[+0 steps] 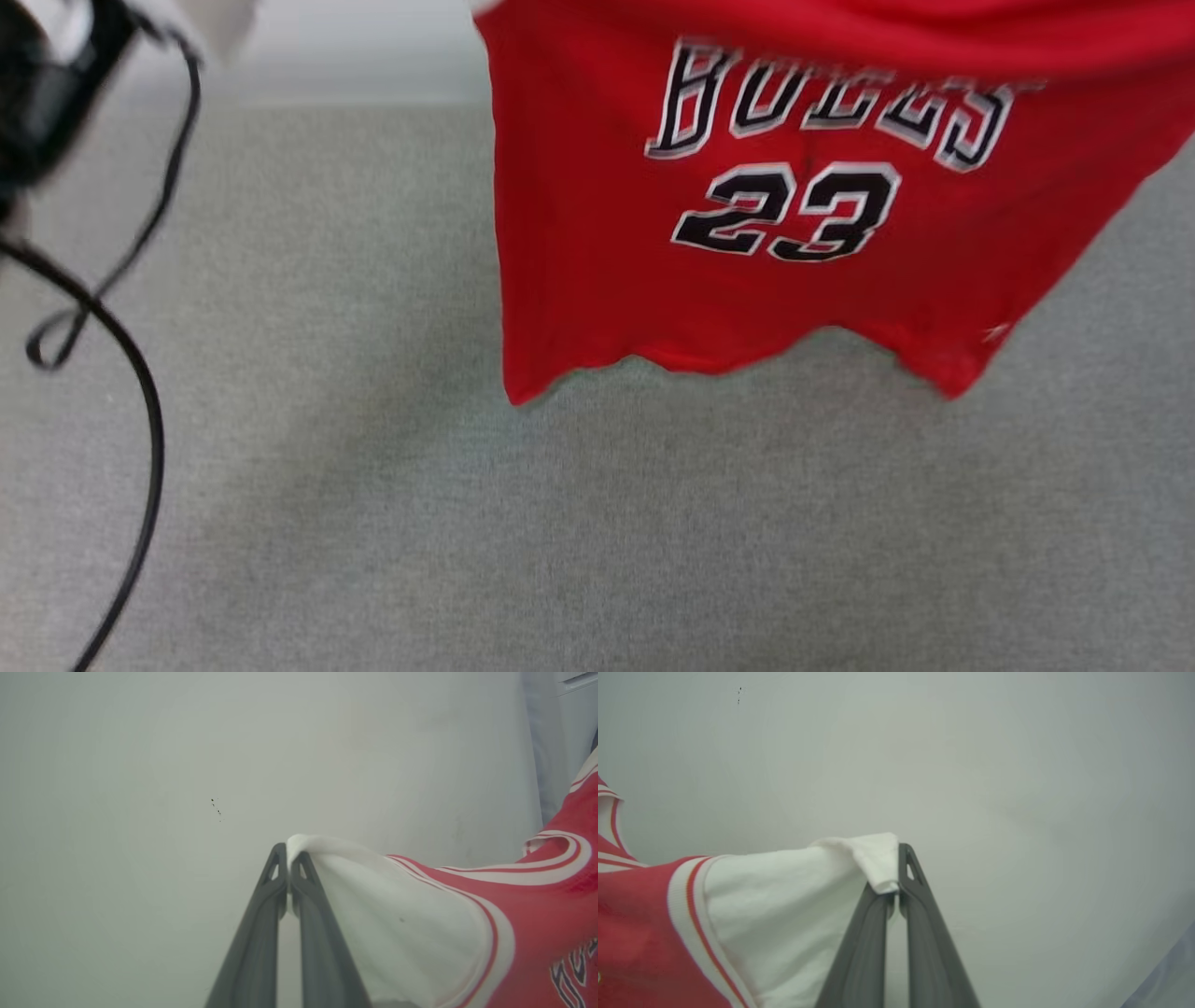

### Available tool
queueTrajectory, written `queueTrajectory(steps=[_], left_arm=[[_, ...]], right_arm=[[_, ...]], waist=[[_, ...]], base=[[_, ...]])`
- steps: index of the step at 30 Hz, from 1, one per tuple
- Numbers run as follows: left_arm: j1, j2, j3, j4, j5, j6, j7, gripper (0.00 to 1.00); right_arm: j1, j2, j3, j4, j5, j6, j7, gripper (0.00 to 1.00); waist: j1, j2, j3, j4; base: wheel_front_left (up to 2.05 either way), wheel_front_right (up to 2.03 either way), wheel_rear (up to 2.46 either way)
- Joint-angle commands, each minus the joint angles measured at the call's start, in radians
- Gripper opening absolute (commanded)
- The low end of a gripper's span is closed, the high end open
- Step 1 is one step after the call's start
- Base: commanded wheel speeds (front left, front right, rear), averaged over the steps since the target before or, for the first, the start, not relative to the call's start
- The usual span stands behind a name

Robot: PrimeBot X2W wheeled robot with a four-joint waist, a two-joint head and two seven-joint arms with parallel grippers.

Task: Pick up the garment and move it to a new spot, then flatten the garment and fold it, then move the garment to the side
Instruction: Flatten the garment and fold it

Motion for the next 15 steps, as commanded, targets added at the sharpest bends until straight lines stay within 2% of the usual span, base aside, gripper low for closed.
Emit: queueTrajectory(steps=[1, 5, 8, 15], left_arm=[[-0.040, -0.012, 0.010, 0.017, -0.003, -0.004, 0.002, 0.00], [-0.161, -0.058, 0.027, 0.092, -0.004, -0.023, 0.010, 0.00], [-0.287, -0.093, 0.034, 0.184, 0.014, -0.050, 0.012, 0.00], [-0.503, -0.141, 0.055, 0.370, 0.041, -0.100, -0.018, 0.00]], right_arm=[[-0.051, -0.007, 0.012, 0.011, 0.008, -0.002, 0.002, 0.00], [-0.229, -0.022, 0.076, 0.056, 0.015, -0.002, 0.013, 0.00], [-0.437, -0.001, 0.154, 0.134, -0.005, -0.002, 0.017, 0.00], [-0.794, 0.041, 0.286, 0.319, -0.042, -0.002, -0.001, 0.00]], waist=[[0.0000, -0.0001, 0.056, 0.005], [0.0000, -0.0001, 0.157, 0.006], [0.0000, -0.0001, 0.245, 0.006], [0.0000, -0.0001, 0.349, 0.011]], base=[[0.00, 0.00, 0.00], [0.00, 0.00, 0.00], [0.00, 0.00, 0.00], [0.00, 0.00, 0.00]])
